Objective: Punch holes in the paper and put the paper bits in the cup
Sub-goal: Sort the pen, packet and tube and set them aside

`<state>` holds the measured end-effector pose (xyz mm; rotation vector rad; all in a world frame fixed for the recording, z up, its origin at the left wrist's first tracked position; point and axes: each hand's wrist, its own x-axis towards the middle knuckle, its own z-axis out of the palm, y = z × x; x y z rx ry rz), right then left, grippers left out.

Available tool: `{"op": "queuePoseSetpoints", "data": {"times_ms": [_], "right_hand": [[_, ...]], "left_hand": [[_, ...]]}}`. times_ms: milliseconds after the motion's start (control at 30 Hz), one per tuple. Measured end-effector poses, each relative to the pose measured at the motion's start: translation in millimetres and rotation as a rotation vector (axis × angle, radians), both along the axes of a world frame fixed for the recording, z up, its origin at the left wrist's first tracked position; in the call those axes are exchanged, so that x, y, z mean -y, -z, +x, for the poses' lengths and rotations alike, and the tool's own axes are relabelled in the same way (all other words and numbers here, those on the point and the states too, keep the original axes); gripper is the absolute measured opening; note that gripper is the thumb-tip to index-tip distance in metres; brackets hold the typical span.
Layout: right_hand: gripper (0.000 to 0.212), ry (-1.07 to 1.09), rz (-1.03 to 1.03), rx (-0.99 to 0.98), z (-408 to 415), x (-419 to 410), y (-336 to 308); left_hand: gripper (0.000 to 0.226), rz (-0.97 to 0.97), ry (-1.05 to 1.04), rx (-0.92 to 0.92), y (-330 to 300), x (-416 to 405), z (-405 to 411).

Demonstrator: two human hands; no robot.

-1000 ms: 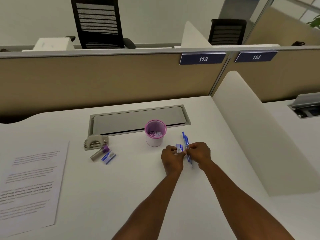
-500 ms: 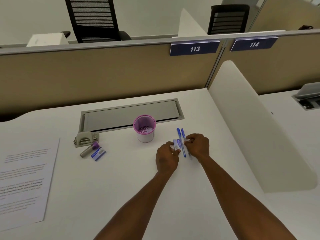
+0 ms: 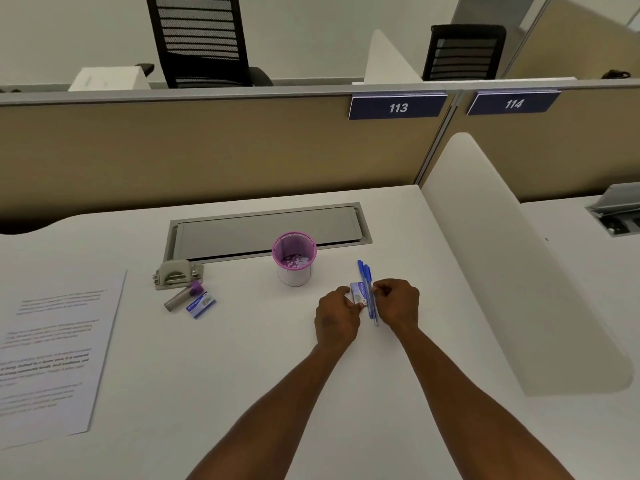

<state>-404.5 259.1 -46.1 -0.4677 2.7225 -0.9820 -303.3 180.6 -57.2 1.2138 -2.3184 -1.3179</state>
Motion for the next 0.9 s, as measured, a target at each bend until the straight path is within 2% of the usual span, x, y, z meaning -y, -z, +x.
{"op": "queuePoseSetpoints", "data": {"times_ms": [267,400,533,667,767,900], "right_hand": [[0.019,0.010,-0.023,-0.015,-1,-7,5],[0.014,0.184,-0.179,-0.092,17,-11,-9],[0.011,0.151,-0.326,-0.135,76,2,-14],[0.008,-0.066,-0.383,-0.086,151,37,-12],[0.013,-0.261,-0.339,-0.006,192,77,-15],[0.049,-0.433,-0.104,0.126,215,144,-21]], "left_hand": [[0.052,0.015,0.013,-0.024,4,4,2],[0.051,0.028,-0.035,-0.046,-4,2,17],[0.039,0.032,-0.119,-0.102,-10,7,64],[0.024,-0.023,-0.285,-0.198,-16,37,135],[0.017,-0.105,-0.418,-0.169,-20,73,188],[0.020,-0.190,-0.516,-0.117,-27,122,238]]}}
